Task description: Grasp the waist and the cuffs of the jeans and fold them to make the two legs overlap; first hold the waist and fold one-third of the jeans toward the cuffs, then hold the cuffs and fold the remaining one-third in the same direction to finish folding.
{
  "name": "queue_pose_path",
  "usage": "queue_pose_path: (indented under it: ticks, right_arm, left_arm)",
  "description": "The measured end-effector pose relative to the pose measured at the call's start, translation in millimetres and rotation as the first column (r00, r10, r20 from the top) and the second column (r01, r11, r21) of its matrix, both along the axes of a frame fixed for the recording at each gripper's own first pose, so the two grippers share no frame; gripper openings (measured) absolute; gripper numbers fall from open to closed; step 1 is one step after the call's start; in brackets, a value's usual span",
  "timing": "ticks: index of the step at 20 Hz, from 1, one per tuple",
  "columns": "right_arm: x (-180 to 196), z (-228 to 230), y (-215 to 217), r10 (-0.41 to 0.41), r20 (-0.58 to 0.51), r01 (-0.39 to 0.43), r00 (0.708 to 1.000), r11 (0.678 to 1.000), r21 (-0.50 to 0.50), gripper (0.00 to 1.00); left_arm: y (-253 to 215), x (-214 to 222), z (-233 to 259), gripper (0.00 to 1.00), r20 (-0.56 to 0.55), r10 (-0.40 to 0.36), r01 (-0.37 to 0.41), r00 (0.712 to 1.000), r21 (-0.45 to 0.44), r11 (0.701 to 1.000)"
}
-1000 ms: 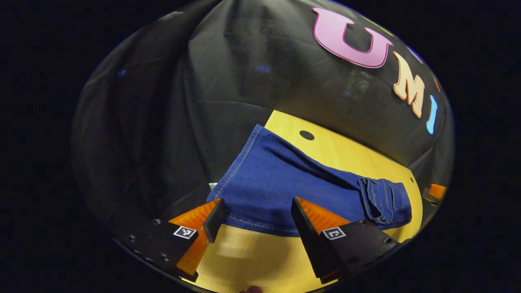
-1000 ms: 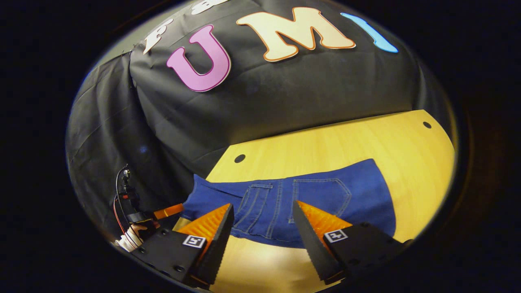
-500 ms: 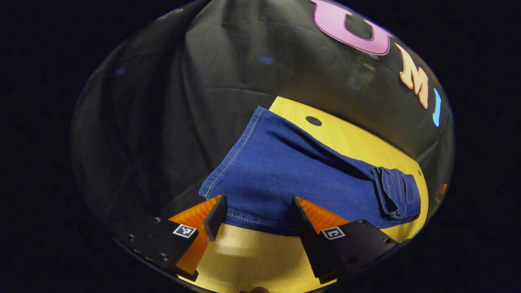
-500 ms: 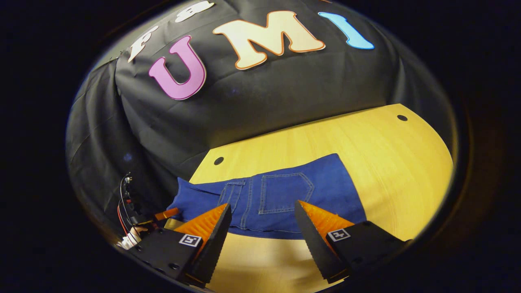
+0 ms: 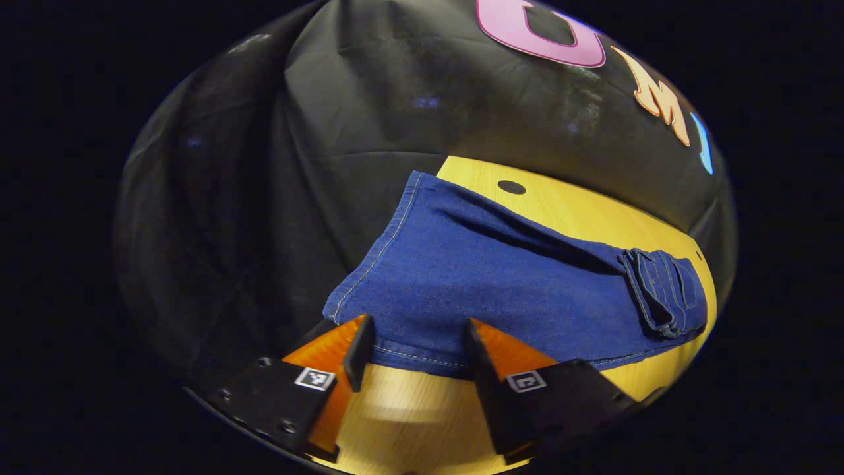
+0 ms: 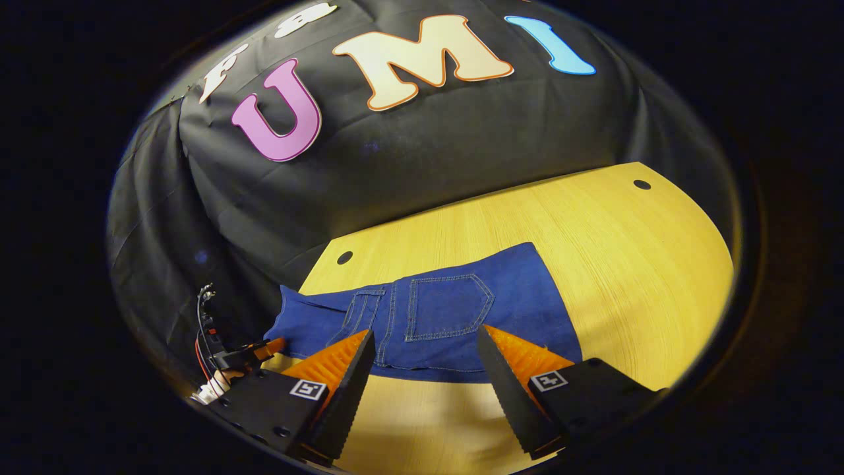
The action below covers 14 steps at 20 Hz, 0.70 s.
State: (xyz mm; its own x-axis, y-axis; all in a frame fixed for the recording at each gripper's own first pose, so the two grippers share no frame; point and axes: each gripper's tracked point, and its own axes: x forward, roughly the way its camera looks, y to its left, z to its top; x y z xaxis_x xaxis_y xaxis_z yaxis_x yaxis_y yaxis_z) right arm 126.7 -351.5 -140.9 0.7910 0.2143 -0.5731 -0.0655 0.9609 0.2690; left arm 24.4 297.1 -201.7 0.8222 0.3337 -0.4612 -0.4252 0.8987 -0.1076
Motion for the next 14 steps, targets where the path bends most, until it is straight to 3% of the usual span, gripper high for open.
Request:
queue_pose_path:
  ticks: [2,3,4,6,9,14]
  right_arm:
    - [-1,0,-1,0.000,0.000,0.000,1.000,1.000,-0.003,0.96]
    - [-2,1,-3,-0.002,-0.001,0.002,1.000,1.000,-0.003,0.96]
    - [-3,1,-5,-0.005,-0.002,0.005,1.000,1.000,-0.003,0.96]
    - [-7,2,-9,-0.012,-0.002,0.012,1.000,1.000,-0.008,0.96]
    - [-12,2,-14,-0.024,-0.005,0.024,1.000,1.000,-0.010,0.96]
    - [-17,3,-18,-0.034,-0.008,0.033,0.999,0.999,-0.017,0.96]
  left_arm:
    - [2,1,-4,0.63,0.008,-0.007,0.008,1.000,-0.015,1.000]
    - [-3,7,-5,0.47,0.026,-0.013,0.014,1.000,-0.038,0.999]
    - [-7,8,-3,0.39,0.054,-0.009,0.013,0.998,-0.079,0.997]
    - [-9,10,-3,0.06,0.095,0.019,-0.007,0.995,-0.122,0.992]
    - [-8,9,-2,0.00,0.115,0.028,-0.008,0.993,-0.173,0.985]
    - [-7,8,5,0.00,0.121,0.054,-0.028,0.991,-0.212,0.977]
